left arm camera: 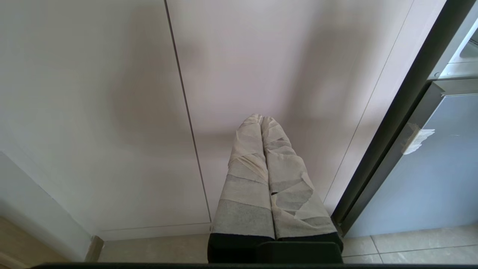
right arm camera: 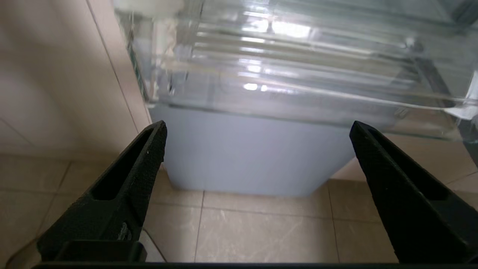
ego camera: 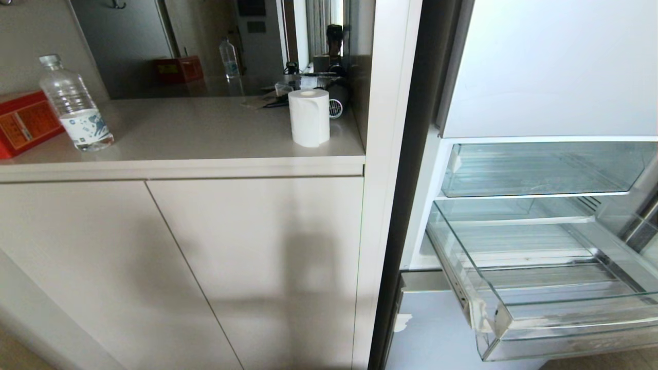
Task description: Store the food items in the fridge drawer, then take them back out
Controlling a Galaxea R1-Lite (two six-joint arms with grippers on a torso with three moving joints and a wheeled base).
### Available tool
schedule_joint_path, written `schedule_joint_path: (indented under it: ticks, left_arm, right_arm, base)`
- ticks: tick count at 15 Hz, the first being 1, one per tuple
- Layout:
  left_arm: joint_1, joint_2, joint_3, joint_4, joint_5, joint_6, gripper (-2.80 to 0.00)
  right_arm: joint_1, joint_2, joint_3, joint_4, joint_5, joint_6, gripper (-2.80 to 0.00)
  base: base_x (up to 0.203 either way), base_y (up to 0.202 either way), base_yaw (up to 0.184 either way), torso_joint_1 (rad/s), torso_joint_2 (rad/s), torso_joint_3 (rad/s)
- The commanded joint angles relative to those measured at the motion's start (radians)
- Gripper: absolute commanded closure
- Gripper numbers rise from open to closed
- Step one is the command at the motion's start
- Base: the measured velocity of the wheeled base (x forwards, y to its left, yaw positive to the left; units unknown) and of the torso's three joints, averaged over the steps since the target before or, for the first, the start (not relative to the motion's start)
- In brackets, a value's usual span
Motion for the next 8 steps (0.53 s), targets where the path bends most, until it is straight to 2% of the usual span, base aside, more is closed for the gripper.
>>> schedule_joint_path:
  ticks: [1,4,8]
  left_arm:
    - [0.0,0.0,0.0,0.0,0.0,0.0,0.0]
    - [0.0,0.001,0.0,0.0,0.0,0.0,0.0]
    - [0.0,0.001,0.0,0.0,0.0,0.0,0.0]
  right_arm:
    - [0.041,-0.106,0.003,0.044,-0.012,0.001,-2.8]
    - [0.049,-0.267,0.003,0.058,-0.021,0.009,-2.8]
    - [0.051,-0.273,0.004,0.055,-0.026,0.068,-2.8]
  base:
    - [0.0,0.0,0.0,0.0,0.0,0.0]
    - [0.0,0.0,0.0,0.0,0.0,0.0]
    - [0.0,0.0,0.0,0.0,0.0,0.0]
